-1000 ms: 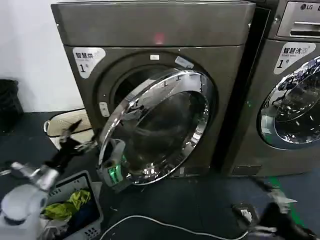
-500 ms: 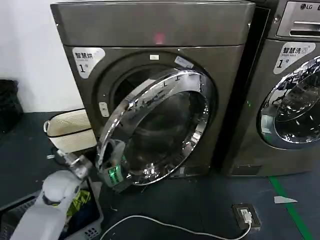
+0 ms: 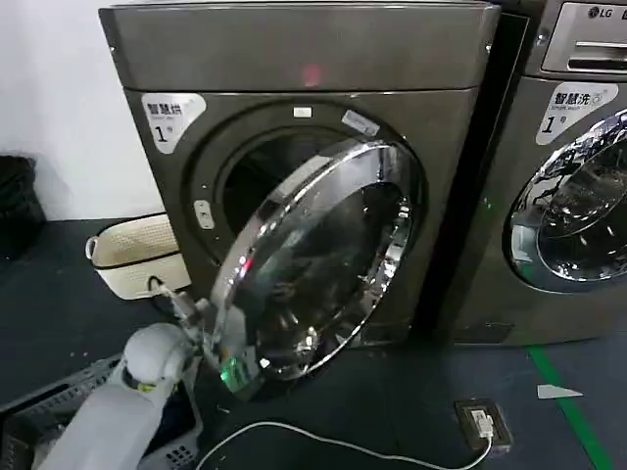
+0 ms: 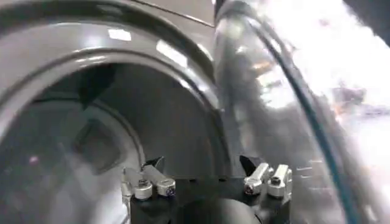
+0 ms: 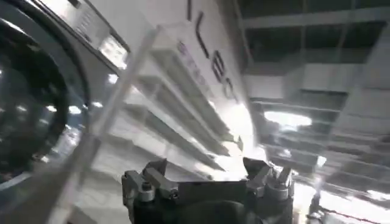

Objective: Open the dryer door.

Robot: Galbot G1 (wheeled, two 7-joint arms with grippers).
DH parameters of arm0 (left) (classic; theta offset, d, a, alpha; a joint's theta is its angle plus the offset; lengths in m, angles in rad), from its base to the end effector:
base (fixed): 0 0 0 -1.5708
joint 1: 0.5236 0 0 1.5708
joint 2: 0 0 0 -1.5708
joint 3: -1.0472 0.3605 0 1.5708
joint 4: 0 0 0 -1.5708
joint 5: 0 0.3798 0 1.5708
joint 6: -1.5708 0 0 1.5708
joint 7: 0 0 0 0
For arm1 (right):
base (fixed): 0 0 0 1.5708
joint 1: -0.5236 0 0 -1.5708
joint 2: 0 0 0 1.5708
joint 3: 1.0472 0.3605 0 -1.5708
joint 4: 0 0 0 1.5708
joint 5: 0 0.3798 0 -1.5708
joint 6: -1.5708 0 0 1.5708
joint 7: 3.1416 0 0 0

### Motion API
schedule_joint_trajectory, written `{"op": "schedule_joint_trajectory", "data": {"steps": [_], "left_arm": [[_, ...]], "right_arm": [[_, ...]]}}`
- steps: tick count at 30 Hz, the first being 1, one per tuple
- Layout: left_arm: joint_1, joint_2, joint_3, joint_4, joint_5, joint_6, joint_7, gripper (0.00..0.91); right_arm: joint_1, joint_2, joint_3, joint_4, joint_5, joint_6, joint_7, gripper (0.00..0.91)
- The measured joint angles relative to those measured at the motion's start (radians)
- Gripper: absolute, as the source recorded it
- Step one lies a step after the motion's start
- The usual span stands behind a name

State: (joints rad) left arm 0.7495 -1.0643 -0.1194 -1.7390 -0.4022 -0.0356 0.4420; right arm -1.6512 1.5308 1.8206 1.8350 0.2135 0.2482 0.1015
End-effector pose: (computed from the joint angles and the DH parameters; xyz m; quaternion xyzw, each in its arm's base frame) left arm 0.4262 0.0153 -0.2155 0.4159 0.8951 0.0929 0.1310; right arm -0.0587 -0.3631 -0.2596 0.5649 0.7856 -0.2477 0.0491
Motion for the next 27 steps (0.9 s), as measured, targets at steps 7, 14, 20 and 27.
{"op": "schedule_joint_trajectory", "data": {"steps": [7, 14, 20, 27], "left_arm": [[-0.034, -0.016, 0.108, -0.016, 0.032, 0.001, 0.0, 0.907], [-0.075, -0.049, 0.216, -0.022, 0.054, 0.012, 0.002, 0.907], [-0.119, -0.085, 0.291, -0.006, 0.071, 0.018, 0.001, 0.907], [-0.181, -0.151, 0.359, 0.032, 0.084, 0.031, -0.002, 0.907]], "right_arm": [[0.011, -0.007, 0.041, -0.018, -0.03, -0.068, 0.02, 0.907], [0.011, -0.012, 0.077, -0.058, -0.032, -0.065, 0.033, 0.907], [0.012, 0.001, 0.08, -0.061, -0.037, -0.065, 0.033, 0.907], [0.016, 0.022, 0.069, -0.035, -0.024, -0.088, 0.031, 0.907]]}}
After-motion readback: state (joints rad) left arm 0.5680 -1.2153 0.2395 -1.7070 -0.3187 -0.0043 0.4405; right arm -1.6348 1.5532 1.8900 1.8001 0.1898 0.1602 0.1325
